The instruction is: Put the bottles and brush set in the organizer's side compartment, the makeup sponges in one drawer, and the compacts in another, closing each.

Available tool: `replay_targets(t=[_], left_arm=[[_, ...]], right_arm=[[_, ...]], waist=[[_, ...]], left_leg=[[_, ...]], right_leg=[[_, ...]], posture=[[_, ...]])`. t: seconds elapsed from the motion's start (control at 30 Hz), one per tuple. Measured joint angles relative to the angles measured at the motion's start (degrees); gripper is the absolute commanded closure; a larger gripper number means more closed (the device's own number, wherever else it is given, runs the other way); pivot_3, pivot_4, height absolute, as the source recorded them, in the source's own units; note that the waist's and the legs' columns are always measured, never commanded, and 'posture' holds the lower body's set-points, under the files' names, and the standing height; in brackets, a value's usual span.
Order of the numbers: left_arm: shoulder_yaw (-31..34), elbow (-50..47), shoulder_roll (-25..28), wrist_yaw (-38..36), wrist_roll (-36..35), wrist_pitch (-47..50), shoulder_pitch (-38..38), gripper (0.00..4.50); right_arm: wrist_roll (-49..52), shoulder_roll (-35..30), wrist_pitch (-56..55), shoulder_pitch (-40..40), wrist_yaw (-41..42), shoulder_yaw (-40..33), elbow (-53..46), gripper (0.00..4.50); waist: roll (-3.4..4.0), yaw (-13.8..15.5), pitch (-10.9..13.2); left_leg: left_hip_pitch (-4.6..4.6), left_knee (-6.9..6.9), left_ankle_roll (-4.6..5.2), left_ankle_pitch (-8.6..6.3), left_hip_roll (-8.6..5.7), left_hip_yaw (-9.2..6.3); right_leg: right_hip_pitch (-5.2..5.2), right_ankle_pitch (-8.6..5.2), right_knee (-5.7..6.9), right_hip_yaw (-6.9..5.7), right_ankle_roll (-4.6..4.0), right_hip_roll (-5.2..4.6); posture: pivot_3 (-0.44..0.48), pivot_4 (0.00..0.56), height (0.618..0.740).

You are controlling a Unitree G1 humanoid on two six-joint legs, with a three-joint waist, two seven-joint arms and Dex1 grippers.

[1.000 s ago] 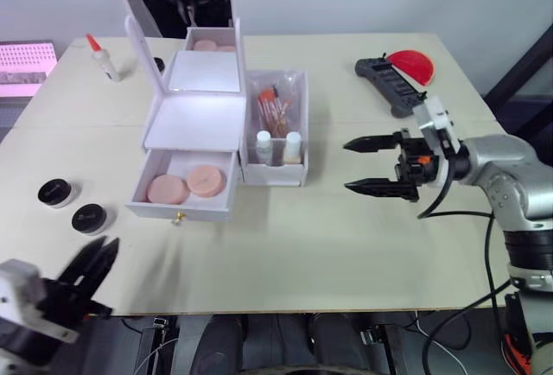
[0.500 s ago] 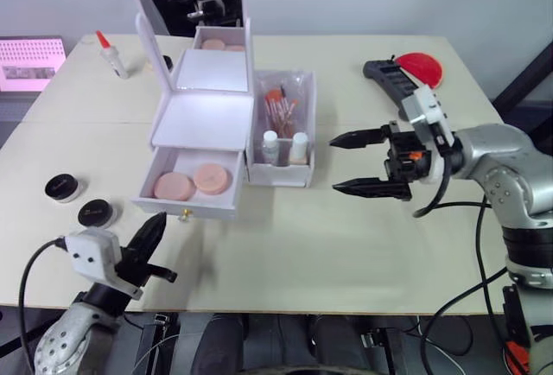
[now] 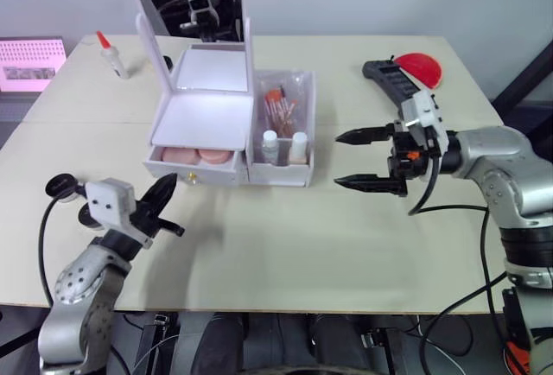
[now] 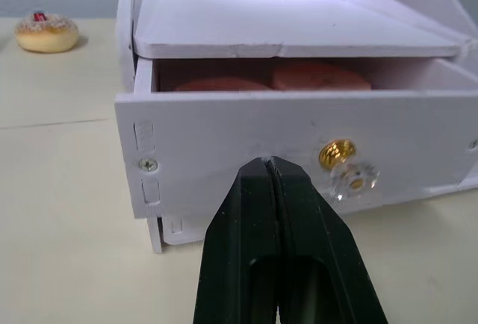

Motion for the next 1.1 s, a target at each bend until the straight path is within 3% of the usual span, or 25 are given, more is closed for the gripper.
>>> replay_targets(t=[0.37,1.1], left_arm=[[-2.6,10.0,2.0,-1.4,1.1,0.2,-9.9,4.47],[-5.9,11.6,1.6,-1.2,1.3,1.5,-13.4,4.47]], right_arm=[[-2.1,0.8,-3.2,-1.7,0.1,1.2,3.6,0.0],[-2.2,1.9,-3.8,-1.7,-1.1,1.7,3.6,0.0]], waist=[[0.0,0.4,0.0],[0.0,0.2,0.0]], left_leg=[[-0.02,0.09,-0.01,0.02,0.01,-0.01],[-0.05,0.2,-0.01,0.02,0.0,-0.01]], right_leg=[[0.03,0.06,0.07,-0.02,0.1,0.01],[0.09,0.08,0.02,-0.01,0.13,0.0]], posture=[[0.0,0.15,0.74],[0.0,0.15,0.74]])
